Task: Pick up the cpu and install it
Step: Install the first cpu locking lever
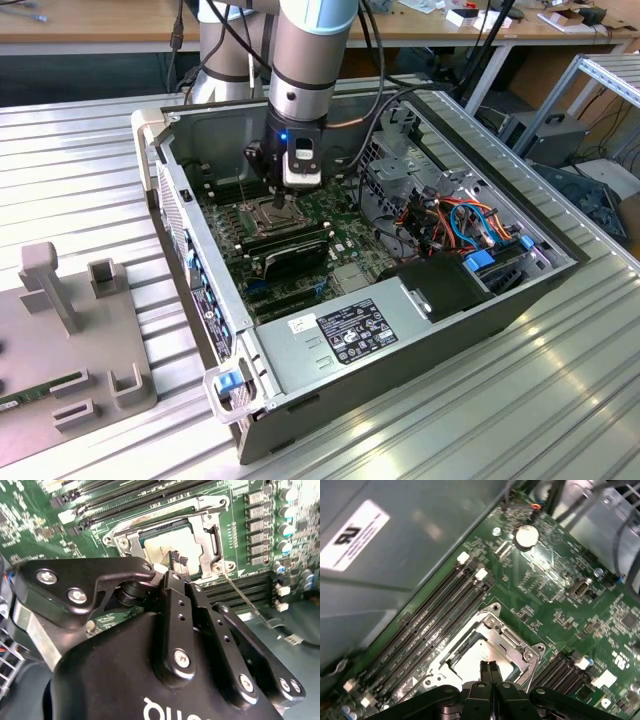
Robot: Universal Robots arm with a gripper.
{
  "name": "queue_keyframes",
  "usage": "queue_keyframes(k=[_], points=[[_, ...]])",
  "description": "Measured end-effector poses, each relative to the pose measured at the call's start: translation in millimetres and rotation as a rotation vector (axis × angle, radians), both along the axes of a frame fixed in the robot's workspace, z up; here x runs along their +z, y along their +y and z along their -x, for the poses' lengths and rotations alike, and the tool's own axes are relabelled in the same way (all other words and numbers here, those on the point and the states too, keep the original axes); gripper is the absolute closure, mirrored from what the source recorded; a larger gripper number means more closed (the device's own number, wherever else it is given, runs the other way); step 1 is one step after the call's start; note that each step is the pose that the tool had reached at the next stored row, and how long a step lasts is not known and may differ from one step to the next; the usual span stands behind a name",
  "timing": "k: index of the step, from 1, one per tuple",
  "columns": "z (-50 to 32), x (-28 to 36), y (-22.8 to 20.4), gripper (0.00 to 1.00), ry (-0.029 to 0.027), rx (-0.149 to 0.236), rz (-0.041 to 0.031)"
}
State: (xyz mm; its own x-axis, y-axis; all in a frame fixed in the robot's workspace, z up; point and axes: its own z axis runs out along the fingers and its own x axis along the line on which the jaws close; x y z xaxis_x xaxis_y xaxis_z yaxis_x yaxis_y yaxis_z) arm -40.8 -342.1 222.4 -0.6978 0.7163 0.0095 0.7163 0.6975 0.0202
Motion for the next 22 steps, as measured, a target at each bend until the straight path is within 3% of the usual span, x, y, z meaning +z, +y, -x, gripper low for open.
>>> queue_keyframes(k=[14,22], points=[[0.0,-0.4,0.0,0.89,0.0000,0.294,0.0000],[0.0,-0.4,0.0,0.89,0.0000,0.324,0.0000]])
